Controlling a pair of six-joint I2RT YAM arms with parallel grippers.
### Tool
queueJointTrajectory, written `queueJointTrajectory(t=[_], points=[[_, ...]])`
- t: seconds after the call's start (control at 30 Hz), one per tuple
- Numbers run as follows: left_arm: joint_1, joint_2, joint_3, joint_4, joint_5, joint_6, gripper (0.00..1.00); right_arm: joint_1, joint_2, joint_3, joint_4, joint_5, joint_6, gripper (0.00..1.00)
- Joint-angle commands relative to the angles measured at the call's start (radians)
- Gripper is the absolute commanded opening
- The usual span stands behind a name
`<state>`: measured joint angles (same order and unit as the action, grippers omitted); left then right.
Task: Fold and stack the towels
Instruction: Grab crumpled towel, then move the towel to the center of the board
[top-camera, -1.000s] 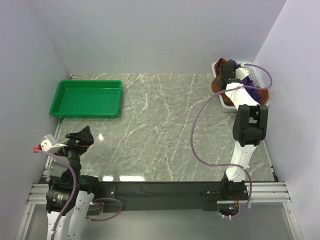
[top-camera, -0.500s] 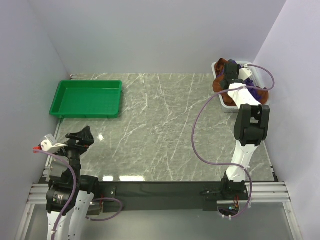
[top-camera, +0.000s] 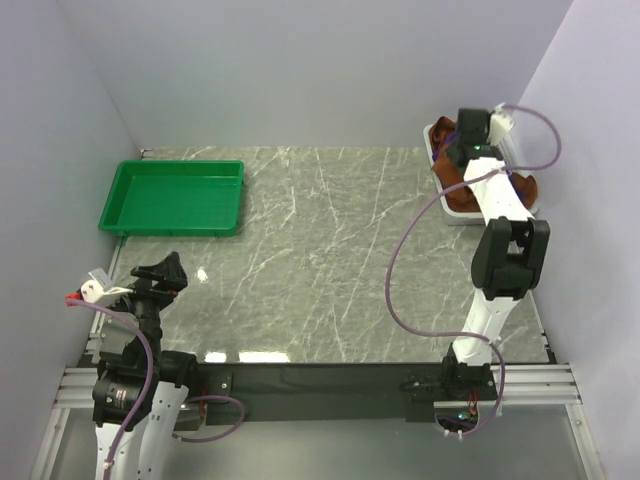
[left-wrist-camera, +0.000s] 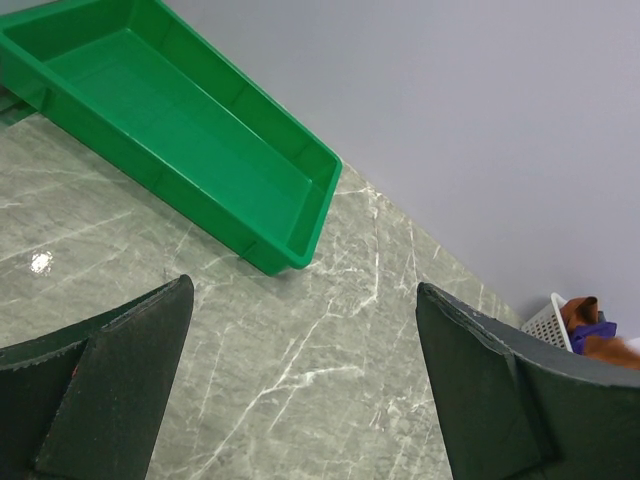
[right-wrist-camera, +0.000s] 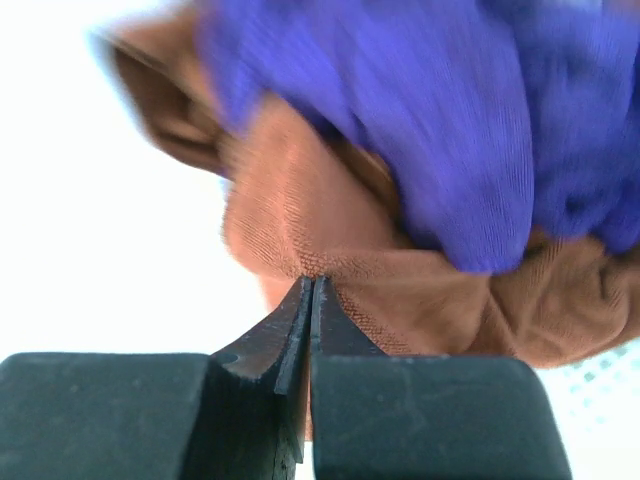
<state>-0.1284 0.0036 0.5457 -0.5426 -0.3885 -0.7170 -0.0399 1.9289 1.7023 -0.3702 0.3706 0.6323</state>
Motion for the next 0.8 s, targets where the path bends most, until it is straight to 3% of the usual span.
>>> queueJointTrajectory(t=[0.0,0.2,0.37,0.5,0.6,0.77], points=[[0.007,-0.068,0.026,0.029,0.016,0.017,0.99,-0.005,-0.163,0.144,0.036,-0.030,-0.112,0.00],[0.007,-0.068,0.025,0.030,0.014,0.017,0.99,0.009,-0.237,0.289,0.128,-0.180,-0.249,0.00],[0.009,-0.068,0.025,0.030,0.014,0.017,0.99,0.026,-0.196,0.486,0.131,-0.421,-0.264,0.00],[0.009,-0.065,0.025,0.029,0.020,0.019,0.99,0.131,-0.180,0.560,0.149,-0.538,-0.351,0.00],[0.010,-0.062,0.026,0.030,0.022,0.021,0.99,0.193,-0.192,0.544,0.139,-0.620,-0.404,0.00],[0.009,-0.056,0.025,0.033,0.034,0.024,0.99,0.392,-0.320,0.323,0.079,-0.670,-0.499,0.00]])
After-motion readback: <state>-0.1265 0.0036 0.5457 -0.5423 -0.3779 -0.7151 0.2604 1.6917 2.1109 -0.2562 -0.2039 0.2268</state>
